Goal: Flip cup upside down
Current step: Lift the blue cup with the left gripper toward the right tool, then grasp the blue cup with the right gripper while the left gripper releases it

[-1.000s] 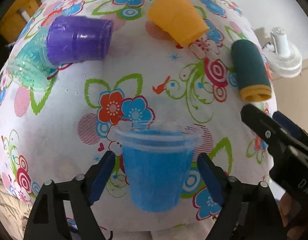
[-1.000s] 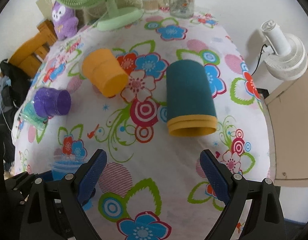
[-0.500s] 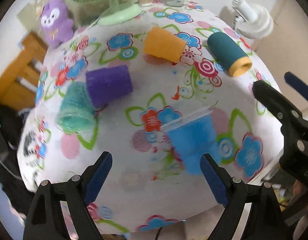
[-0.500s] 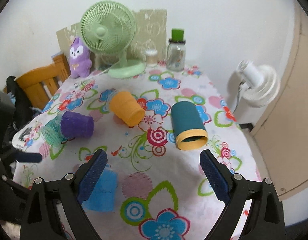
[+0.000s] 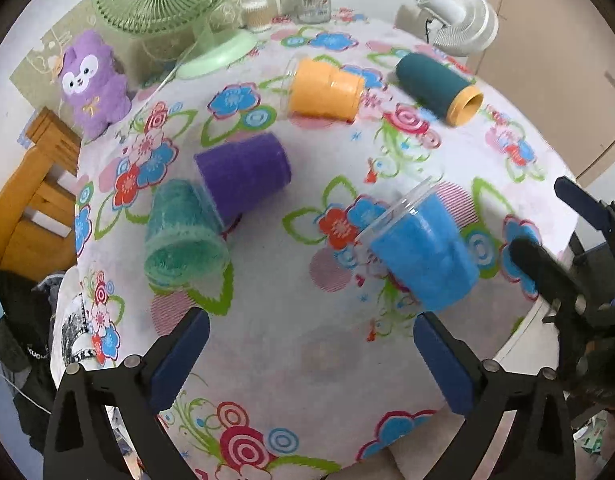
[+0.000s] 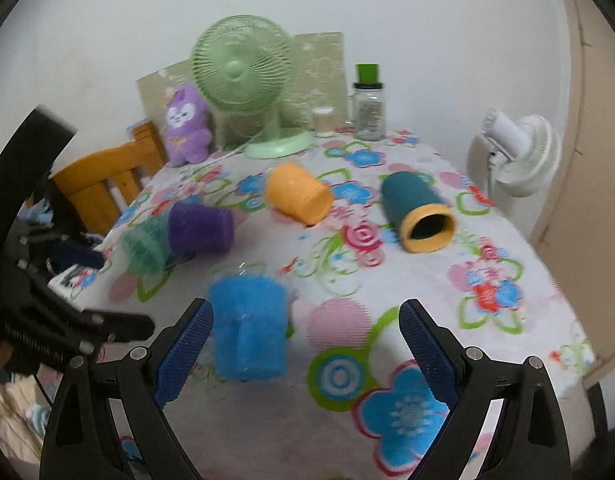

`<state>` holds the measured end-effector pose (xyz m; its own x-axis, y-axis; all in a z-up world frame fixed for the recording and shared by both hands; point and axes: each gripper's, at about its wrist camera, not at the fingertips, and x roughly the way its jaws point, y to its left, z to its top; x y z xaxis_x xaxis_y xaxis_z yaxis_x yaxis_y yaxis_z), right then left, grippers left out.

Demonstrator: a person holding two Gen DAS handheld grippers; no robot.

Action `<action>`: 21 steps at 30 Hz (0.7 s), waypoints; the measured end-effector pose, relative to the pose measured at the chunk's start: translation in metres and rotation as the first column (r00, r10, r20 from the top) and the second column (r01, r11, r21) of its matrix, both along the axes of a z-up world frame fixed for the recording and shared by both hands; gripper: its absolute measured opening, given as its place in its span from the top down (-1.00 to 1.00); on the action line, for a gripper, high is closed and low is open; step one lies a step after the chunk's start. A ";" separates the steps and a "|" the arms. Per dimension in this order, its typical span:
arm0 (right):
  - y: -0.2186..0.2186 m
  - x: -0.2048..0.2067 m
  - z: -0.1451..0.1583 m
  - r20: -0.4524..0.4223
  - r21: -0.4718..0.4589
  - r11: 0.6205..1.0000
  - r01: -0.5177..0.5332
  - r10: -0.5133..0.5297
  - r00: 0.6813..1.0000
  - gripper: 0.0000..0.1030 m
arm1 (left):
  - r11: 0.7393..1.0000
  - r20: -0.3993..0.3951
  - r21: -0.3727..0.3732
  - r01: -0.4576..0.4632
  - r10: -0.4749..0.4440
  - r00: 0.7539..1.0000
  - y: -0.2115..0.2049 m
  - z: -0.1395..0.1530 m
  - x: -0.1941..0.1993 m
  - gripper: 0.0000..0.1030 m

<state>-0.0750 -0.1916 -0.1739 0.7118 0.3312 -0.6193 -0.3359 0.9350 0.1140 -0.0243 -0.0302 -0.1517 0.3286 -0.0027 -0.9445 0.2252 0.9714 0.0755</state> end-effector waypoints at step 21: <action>0.037 -0.020 -0.074 0.156 0.063 0.996 -0.059 0.049 0.987 -0.14 | 0.996 -0.008 0.048 -0.071 0.071 0.997 0.031 -0.068 -0.002 -1.00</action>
